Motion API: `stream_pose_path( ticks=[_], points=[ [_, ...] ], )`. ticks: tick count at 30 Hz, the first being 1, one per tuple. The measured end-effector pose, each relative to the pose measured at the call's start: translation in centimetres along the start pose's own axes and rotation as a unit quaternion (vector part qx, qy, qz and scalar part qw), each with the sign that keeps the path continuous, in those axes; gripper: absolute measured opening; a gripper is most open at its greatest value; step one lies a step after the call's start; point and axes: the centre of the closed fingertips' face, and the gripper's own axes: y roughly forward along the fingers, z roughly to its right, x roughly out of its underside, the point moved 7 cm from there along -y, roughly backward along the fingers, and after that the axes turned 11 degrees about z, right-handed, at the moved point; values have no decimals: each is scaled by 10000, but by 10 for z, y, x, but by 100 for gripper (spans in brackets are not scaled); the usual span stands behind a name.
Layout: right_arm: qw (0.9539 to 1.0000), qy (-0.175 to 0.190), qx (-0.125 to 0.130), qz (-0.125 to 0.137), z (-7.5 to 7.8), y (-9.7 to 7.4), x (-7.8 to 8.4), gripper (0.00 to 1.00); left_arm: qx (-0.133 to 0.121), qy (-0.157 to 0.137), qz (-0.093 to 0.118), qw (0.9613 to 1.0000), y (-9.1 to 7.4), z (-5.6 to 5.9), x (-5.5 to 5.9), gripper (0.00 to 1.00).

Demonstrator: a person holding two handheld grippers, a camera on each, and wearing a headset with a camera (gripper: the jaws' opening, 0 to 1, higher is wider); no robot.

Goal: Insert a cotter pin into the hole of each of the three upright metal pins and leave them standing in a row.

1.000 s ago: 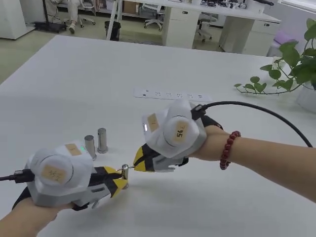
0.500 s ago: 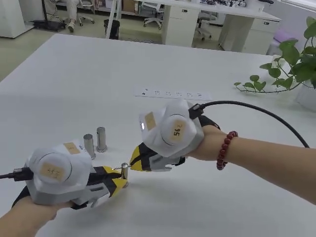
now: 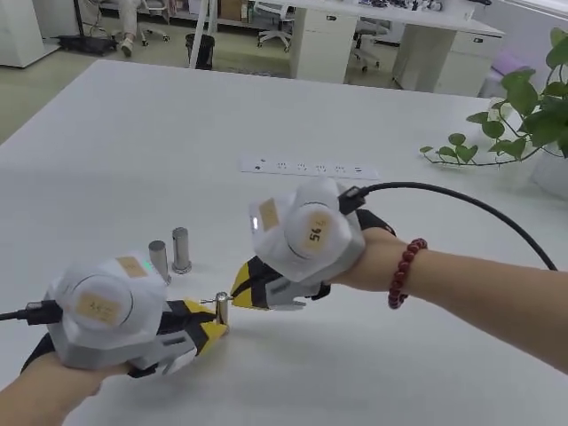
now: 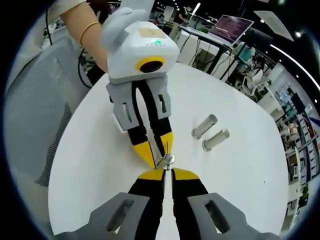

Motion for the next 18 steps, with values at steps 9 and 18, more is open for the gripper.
stream_pose_path(
  ticks=[9, 18],
  points=[
    [9995, 309, -23, 99, -3, -1, 0, 11, -104, -44, -29, 9999, -4, -3, 1, 26],
    [9959, 847, 65, 304, -3, -3, -2, 13, -247, -167, 30, 9996, -14, -5, 2, 37]
  ],
)
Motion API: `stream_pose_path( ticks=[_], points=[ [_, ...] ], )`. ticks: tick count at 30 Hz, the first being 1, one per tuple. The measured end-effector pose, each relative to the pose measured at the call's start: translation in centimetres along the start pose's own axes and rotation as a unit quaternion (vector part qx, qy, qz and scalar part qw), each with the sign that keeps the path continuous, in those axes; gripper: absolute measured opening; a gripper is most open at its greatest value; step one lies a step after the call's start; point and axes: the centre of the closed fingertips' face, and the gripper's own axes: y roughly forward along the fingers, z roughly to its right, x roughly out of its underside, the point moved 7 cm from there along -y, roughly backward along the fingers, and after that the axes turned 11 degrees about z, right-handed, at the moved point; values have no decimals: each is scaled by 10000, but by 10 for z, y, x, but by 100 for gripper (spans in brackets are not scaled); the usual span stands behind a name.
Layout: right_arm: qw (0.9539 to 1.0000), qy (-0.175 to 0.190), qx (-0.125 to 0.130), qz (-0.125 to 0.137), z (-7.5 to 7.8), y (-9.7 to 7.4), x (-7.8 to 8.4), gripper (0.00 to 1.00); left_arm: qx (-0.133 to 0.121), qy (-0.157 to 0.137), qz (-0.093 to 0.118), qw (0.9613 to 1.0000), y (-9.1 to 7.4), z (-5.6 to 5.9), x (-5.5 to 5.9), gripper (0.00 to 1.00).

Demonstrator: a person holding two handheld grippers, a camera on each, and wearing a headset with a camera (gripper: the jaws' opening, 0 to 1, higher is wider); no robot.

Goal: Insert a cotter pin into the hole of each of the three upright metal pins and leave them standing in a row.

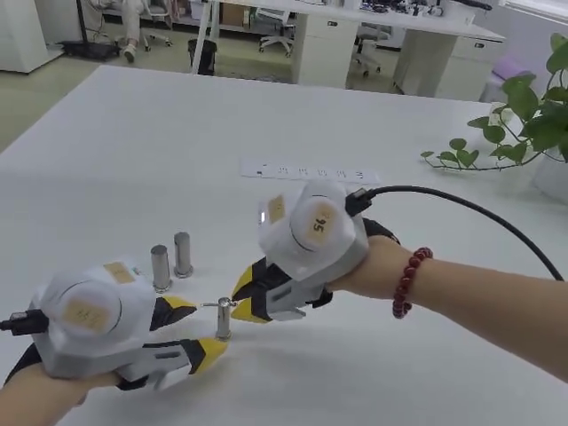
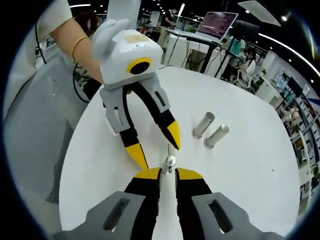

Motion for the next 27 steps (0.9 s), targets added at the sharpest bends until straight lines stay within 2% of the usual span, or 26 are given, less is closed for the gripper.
stream_pose_path(
  ticks=[5, 9, 16, 18, 20, 21, 22, 25, 27],
  points=[
    [9984, 531, 86, 149, 1, -3, -4, 18, -78, -137, 145, 9998, -7, 0, -3, 42],
    [9961, 767, 160, 410, 2, -7, -11, 20, -151, -301, 332, 9989, -14, 2, -7, 44],
    [9899, 1162, 273, 766, 10, -13, -29, 24, -280, -495, 501, 9971, -26, 5, -11, 53],
    [9892, 1161, 341, 823, 13, -14, -32, 24, -307, -556, 576, 9963, -30, 6, -14, 54],
    [9879, 1116, 581, 905, 20, -13, -34, 23, -318, -655, 657, 9952, -34, 7, -16, 57],
    [9874, 1140, 625, 908, 22, -13, -34, 23, -331, -683, 672, 9949, -36, 7, -18, 58],
    [9854, 1224, 709, 953, 26, -11, -35, 23, -355, -696, 682, 9946, -39, 8, -19, 60],
    [9819, 1290, 835, 1104, 33, -7, -38, 23, -373, -718, 721, 9941, -44, 12, -22, 64],
    [9813, 1253, 893, 1159, 39, -3, -39, 23, -415, -728, 833, 9930, -48, 12, -24, 66]
  ],
)
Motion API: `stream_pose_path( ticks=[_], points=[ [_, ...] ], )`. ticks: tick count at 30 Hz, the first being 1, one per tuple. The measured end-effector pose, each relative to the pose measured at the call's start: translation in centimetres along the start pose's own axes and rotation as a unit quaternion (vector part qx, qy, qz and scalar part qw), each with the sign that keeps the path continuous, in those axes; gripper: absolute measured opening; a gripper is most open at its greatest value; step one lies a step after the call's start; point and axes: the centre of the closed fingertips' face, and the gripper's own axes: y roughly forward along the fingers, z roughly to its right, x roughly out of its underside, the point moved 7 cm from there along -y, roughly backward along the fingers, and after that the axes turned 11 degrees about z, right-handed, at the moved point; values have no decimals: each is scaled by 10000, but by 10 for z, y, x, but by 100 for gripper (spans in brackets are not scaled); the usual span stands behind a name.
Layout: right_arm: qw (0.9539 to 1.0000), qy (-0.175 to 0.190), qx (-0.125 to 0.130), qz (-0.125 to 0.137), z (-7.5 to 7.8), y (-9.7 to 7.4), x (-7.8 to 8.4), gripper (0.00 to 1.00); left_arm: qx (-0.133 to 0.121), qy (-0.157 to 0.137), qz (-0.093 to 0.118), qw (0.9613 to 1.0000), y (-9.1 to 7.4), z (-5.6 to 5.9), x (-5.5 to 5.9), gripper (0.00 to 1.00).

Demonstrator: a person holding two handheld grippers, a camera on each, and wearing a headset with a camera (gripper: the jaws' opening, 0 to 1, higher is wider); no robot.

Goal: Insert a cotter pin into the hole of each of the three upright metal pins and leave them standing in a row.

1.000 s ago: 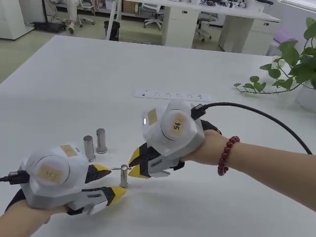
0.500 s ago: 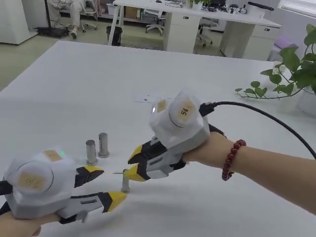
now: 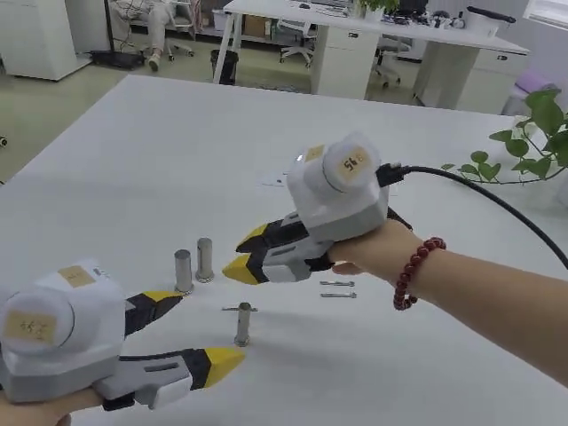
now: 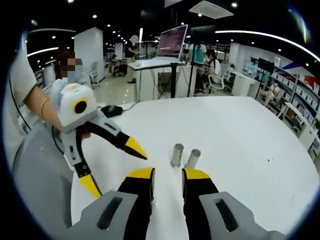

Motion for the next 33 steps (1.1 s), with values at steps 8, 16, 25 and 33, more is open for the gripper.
stream_pose_path(
  ticks=[8, 16, 25, 33],
  points=[
    [9995, -35, 239, 221, 18, 25, -5, 24, -140, 52, 28, 9999, -9, 0, -7, 73],
    [9983, 117, 549, 165, 29, 50, 6, 24, -203, 187, 38, 9996, -18, 3, -15, 82],
    [9962, 387, 768, 143, 41, 72, 20, 26, -353, 198, 32, 9992, -27, 1, -14, 85],
    [9954, 598, 716, 196, 42, 83, 29, 23, -523, 179, 11, 9985, -32, -7, -14, 83]
  ],
)
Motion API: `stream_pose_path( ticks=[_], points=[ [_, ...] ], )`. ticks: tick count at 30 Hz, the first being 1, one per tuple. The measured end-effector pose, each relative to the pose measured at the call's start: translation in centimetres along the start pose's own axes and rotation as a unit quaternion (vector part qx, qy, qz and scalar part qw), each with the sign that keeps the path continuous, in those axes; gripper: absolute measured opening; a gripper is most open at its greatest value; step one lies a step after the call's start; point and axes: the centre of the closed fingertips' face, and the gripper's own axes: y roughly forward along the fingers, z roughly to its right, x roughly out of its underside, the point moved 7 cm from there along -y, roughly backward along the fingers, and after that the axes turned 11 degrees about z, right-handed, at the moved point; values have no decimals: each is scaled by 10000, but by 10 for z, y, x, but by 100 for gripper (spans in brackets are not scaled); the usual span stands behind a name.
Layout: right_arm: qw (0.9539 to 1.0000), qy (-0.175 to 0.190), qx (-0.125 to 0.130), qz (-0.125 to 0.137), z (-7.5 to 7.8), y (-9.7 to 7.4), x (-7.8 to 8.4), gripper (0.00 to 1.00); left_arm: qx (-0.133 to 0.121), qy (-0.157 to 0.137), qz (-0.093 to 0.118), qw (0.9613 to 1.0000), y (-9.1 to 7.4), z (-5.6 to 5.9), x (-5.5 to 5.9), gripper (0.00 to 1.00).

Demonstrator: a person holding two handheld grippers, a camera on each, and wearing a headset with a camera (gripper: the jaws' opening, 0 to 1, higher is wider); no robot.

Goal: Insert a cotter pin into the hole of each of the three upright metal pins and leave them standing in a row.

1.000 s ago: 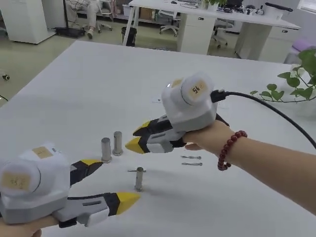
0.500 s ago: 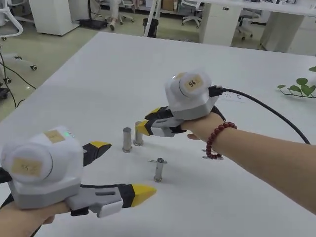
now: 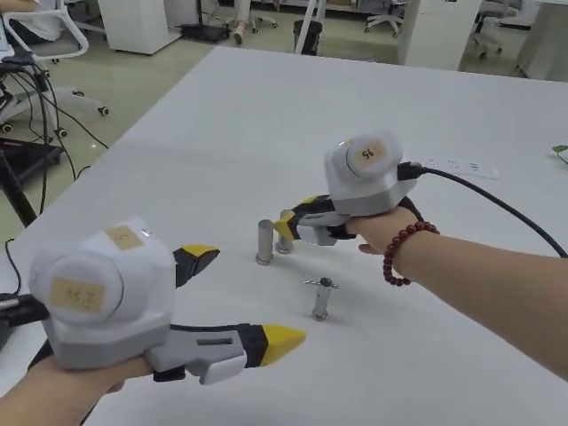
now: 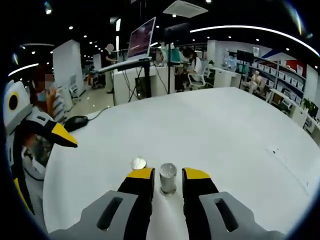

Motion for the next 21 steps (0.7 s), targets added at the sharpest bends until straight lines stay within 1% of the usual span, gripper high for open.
stream_pose_path(
  ticks=[2, 4, 7, 10, 13, 17, 18, 21],
  points=[
    [10000, 2, -26, 74, -2, 0, -2, 20, -16, 9, -4, 10000, 0, -1, 0, 83],
    [10000, -21, -63, 61, -3, 0, -2, 17, -32, 23, -34, 10000, 0, -1, 1, 82],
    [10000, 56, -5, -13, -4, -1, -2, 16, -39, 14, -33, 10000, 0, -1, 1, 81],
    [10000, 24, 27, 29, -3, -2, -2, 15, -56, 46, -29, 10000, 0, 0, 2, 78],
    [9999, 136, 77, 37, -4, -3, -3, 14, -54, 34, -11, 10000, -1, 2, 2, 79],
    [9999, 28, 143, -45, -4, -5, -4, 13, -48, 21, -17, 10000, -1, 3, 2, 79],
    [9999, 25, 156, -54, -2, -3, -4, 13, -52, 21, -17, 10000, -1, 3, 2, 80],
    [9997, 21, 217, -60, 0, -6, -3, 13, -73, 10, -10, 10000, -1, 3, 2, 80]
  ],
)
